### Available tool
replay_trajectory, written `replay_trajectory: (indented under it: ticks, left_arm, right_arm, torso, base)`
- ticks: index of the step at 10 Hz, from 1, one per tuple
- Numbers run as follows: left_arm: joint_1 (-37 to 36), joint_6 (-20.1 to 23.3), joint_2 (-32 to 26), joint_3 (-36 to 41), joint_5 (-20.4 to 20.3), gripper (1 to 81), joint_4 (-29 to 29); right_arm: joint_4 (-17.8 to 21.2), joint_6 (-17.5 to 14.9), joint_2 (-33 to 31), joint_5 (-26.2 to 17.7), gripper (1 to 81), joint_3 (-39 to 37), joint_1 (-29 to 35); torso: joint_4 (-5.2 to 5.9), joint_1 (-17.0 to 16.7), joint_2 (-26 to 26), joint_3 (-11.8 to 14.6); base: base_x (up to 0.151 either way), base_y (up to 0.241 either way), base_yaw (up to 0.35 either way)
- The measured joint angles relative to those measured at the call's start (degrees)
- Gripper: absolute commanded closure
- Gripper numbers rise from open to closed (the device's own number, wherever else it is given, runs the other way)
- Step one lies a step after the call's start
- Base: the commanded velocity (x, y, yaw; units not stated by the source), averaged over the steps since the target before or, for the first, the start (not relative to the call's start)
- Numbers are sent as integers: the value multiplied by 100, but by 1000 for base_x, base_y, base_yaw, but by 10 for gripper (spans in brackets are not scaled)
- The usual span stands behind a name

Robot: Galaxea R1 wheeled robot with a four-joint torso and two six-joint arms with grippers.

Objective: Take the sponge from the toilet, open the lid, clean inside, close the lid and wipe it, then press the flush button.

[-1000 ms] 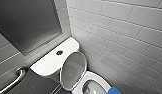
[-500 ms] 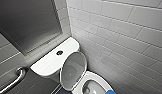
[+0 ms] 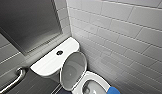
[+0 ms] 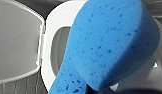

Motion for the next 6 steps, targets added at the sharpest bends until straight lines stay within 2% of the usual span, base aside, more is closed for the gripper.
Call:
replay_trajectory:
  ticks: [4, 6]
  left_arm:
    - [-1, 0, 0, 2, 0, 10, -1]
    - [-4, 0, 0, 2, -5, 10, -1]
  right_arm:
    - [-7, -1, 265, -948, 811, -96, 842]
    - [-27, 0, 634, -1328, 811, -334, 1058]
  torso:
    - [17, 0, 0, 0]
    - [168, 0, 0, -50]
  base:
    - [0, 0, 0]
    - [0, 0, 0]
